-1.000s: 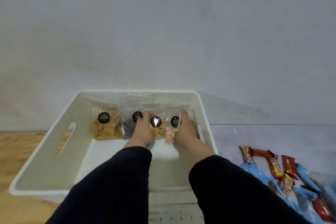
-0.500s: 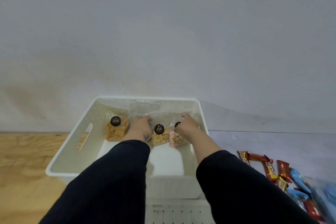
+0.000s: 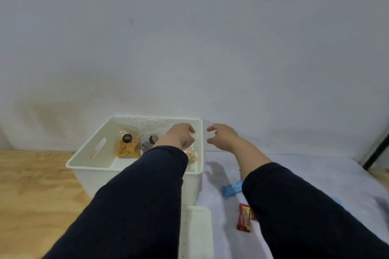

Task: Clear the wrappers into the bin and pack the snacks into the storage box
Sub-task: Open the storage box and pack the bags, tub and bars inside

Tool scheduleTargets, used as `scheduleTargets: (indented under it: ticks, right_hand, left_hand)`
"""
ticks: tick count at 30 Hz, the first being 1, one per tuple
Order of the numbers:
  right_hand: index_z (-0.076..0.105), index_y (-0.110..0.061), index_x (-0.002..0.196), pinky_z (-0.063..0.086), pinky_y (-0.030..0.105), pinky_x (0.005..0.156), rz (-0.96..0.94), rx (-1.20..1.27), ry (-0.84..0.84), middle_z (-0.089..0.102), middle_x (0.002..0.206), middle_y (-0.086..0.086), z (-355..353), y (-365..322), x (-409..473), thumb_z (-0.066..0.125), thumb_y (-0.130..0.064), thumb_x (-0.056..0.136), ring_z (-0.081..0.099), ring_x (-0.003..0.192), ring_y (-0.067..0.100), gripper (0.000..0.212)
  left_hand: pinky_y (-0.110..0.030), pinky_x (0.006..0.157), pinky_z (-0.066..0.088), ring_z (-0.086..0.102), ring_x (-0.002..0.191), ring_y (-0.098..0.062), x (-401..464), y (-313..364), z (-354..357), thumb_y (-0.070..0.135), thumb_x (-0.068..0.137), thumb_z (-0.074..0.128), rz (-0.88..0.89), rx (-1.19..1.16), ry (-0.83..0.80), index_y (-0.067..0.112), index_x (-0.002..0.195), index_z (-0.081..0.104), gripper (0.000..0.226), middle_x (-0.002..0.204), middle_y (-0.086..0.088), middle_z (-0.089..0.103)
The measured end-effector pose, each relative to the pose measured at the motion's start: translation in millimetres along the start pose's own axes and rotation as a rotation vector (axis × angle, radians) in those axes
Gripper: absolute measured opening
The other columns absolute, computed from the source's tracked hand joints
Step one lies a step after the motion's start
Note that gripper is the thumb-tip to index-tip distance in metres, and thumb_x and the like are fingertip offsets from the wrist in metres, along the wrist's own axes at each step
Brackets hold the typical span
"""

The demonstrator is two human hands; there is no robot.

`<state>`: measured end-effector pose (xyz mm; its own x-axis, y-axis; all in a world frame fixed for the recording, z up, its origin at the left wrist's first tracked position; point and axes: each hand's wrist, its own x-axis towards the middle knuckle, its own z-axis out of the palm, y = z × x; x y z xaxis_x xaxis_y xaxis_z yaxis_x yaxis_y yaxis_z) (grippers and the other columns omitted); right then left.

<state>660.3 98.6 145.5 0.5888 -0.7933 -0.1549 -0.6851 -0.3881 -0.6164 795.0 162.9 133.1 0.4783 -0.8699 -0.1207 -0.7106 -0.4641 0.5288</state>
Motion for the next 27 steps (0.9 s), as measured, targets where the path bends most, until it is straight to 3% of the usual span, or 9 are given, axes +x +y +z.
scheduleTargets:
  ticks: [15, 18, 24, 27]
  right_hand:
    - [0.050, -0.014, 0.135, 0.036, 0.028, 0.104, 0.216, -0.205, -0.029, 0.047, 0.142, 0.008, -106, 264, -178, 0.059, -0.021, 0.092, 0.046, 0.129, 0.024, 0.045]
    - [0.050, -0.014, 0.135, 0.037, 0.028, 0.102, 0.281, -0.179, -0.025, 0.049, 0.140, 0.011, -120, 314, -200, 0.060, -0.022, 0.091, 0.047, 0.128, 0.025, 0.046]
    - [0.049, -0.017, 0.134, 0.038, 0.029, 0.100, 0.410, -0.095, 0.081, 0.048, 0.141, 0.011, -137, 411, -219, 0.060, -0.025, 0.091, 0.047, 0.128, 0.025, 0.045]
    - [0.049, -0.019, 0.136, 0.036, 0.032, 0.103, 0.500, -0.036, 0.167, 0.044, 0.145, 0.008, -143, 448, -222, 0.058, -0.028, 0.092, 0.045, 0.129, 0.028, 0.045]
  left_hand:
    - [-0.032, 0.103, 0.041, 0.053, 0.121, -0.027, -118, 203, 213, 0.016, 0.091, 0.056, 0.165, 0.118, -0.219, 0.014, 0.124, 0.057, 0.034, 0.132, -0.009, 0.056]
    - [-0.030, 0.102, 0.039, 0.051, 0.124, -0.026, -125, 221, 252, 0.018, 0.090, 0.056, 0.169, 0.090, -0.252, 0.016, 0.130, 0.053, 0.040, 0.137, -0.010, 0.052]
    - [-0.043, 0.110, 0.033, 0.038, 0.131, -0.038, -119, 218, 315, 0.026, 0.090, 0.057, 0.083, -0.003, -0.223, 0.019, 0.145, 0.031, 0.061, 0.145, -0.021, 0.034]
    - [-0.045, 0.110, 0.032, 0.039, 0.131, -0.040, -104, 208, 339, 0.028, 0.091, 0.057, 0.051, -0.053, -0.242, 0.019, 0.146, 0.027, 0.063, 0.144, -0.025, 0.037]
